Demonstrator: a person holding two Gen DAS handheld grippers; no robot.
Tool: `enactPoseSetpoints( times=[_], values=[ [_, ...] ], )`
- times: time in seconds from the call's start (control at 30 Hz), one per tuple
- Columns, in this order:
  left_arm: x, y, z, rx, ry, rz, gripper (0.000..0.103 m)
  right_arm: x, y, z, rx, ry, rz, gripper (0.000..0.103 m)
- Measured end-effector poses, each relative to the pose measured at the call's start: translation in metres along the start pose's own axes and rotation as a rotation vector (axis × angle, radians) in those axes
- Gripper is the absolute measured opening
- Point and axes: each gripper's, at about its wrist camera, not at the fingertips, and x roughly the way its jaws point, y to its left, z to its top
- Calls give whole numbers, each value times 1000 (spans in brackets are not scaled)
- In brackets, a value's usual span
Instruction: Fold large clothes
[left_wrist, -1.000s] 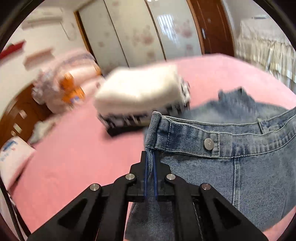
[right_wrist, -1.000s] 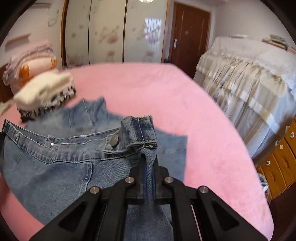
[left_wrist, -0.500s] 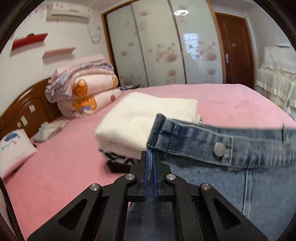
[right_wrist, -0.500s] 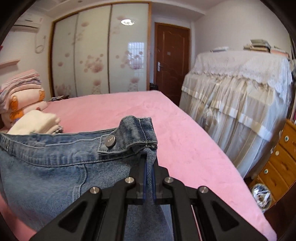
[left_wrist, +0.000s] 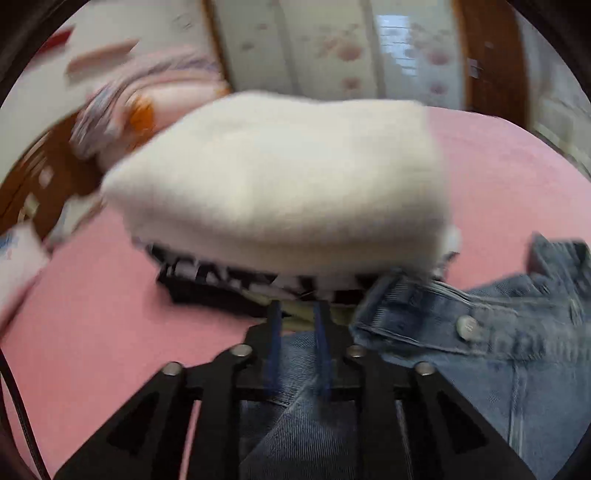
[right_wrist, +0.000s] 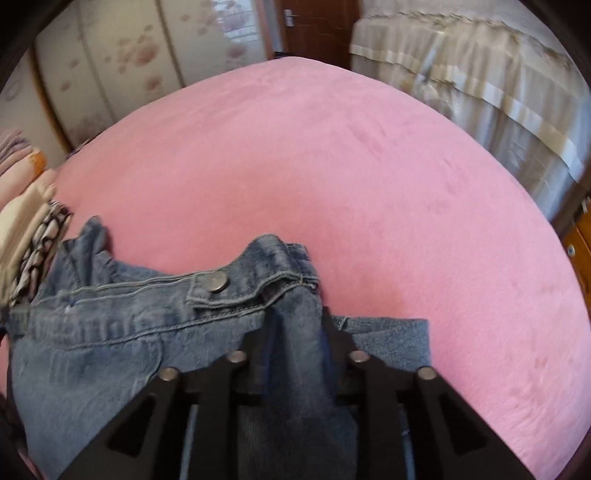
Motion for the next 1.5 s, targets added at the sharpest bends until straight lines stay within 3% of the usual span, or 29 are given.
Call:
enactPoseSetpoints(
  times=[0.03, 0.1, 0.2, 0.27, 0.37, 0.5, 0.63, 0.67, 0.7, 0.8, 1.0, 1.2, 1.3, 1.33, 1.4, 1.5],
  values=[
    [-6, -4, -1, 50, -21, -14, 36, -9, 1, 0, -23, -16, 10, 39],
    [-21, -13, -2, 175, -81, -61, 61, -24, 6, 0, -61, -46, 30, 45],
    [-35, -22, -6, 318, -113, -139, 68, -36, 14, -1, -117, -71, 63, 51],
    [-26, -27, -6, 370, -59, -192, 70, -35, 16, -1, -151, -63, 66, 54],
    [-3, -36, -7, 407, 43, -190, 70, -24, 19, 2, -154, -35, 68, 54],
    [21, -40, -1, 367, 69, -186, 70, -11, 16, 0, -124, -5, 96, 54],
    [37, -58, 2, 433, 88, -175, 70, 5, 6, -2, -96, 38, 101, 54],
    [39, -62, 1, 457, 75, -179, 57, 8, 4, -2, -87, 44, 105, 54],
    [34, -70, -2, 473, 62, -171, 37, 10, 2, -1, -77, 46, 108, 54],
    [22, -78, -6, 479, -19, -82, 25, 15, 1, 2, -68, 47, 109, 54],
    [-11, -70, -5, 334, -247, 37, 25, 18, 18, 4, -110, 21, 76, 56],
    [20, -104, -23, 398, -214, 145, 28, 32, 33, -5, -163, -4, -62, 55],
    [22, -106, -25, 417, -198, 150, 36, 24, 42, -4, -186, -1, -116, 55],
    [19, -103, -23, 415, -173, 132, 37, 18, 44, -4, -184, -2, -120, 55],
    [11, -101, -18, 416, -114, 108, 51, -2, 51, -6, -184, -40, -99, 55],
    [-20, -91, -22, 381, -69, 82, 54, -40, 80, -18, -228, -143, -42, 55]
  ],
)
